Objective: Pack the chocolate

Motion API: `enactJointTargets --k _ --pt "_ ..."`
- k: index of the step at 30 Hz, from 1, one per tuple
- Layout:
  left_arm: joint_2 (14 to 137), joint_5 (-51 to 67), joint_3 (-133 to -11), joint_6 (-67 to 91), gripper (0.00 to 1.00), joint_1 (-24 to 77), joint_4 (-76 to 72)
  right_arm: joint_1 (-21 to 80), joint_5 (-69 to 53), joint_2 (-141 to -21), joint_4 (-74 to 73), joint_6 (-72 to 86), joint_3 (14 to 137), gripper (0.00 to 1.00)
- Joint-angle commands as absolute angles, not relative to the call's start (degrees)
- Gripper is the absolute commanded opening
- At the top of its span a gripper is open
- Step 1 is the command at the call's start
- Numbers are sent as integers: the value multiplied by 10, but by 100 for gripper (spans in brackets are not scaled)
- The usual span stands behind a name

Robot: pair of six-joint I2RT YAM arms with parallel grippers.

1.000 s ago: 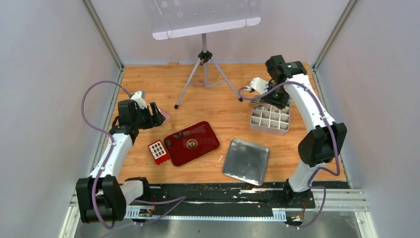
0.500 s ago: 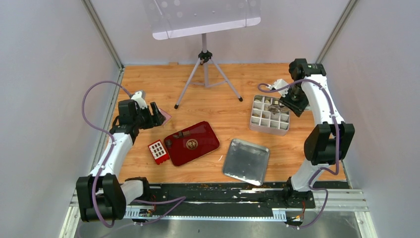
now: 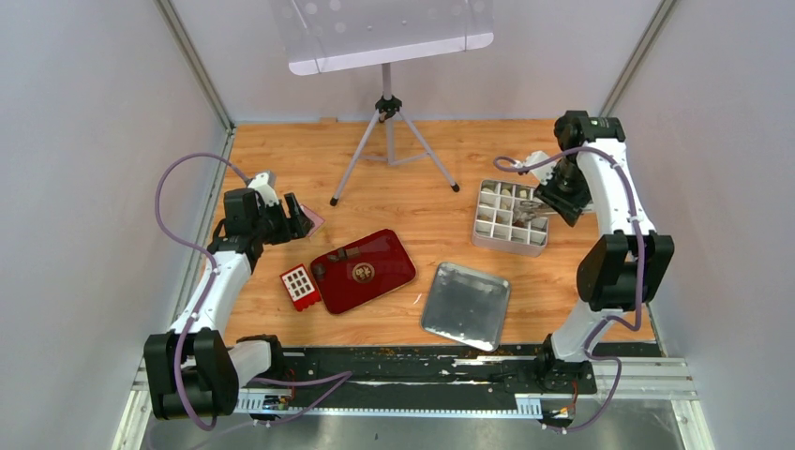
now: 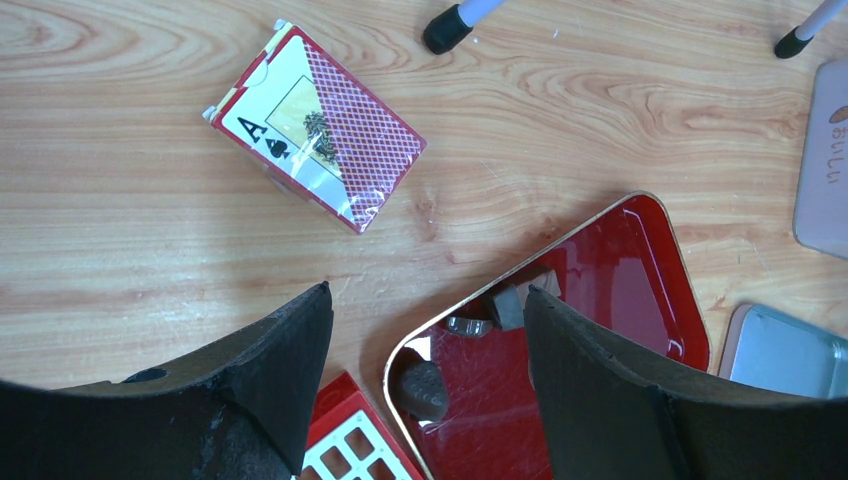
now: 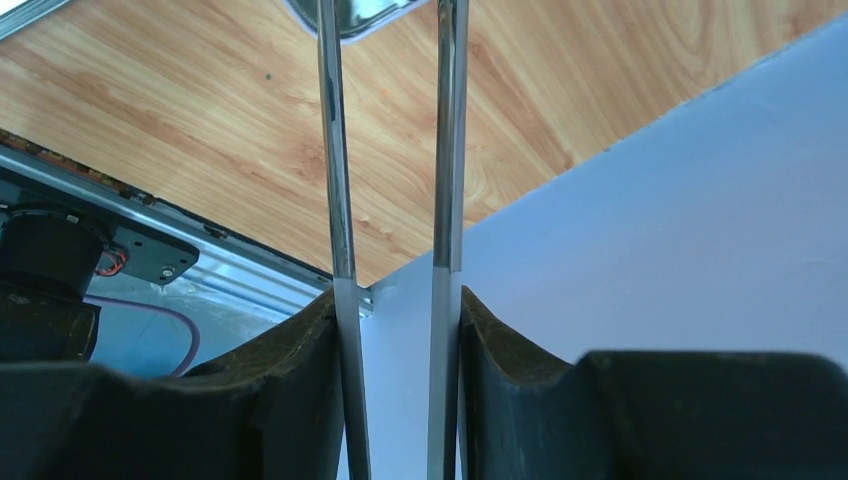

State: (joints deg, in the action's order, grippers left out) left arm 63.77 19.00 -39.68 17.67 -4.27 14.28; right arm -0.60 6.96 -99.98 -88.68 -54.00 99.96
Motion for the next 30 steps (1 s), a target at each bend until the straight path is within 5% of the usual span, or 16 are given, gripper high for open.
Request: enactJointTargets --k 1,21,30 --pt "632 198 -409 180 78 -48 128 -5 50 -1002 -914 -520 1087 38" --pt "611 188 -410 170 78 -48 142 414 -13 -1098 -767 -549 1150 32" --pt "601 190 -406 181 78 -48 125 482 48 -1155 -690 -602 1087 38"
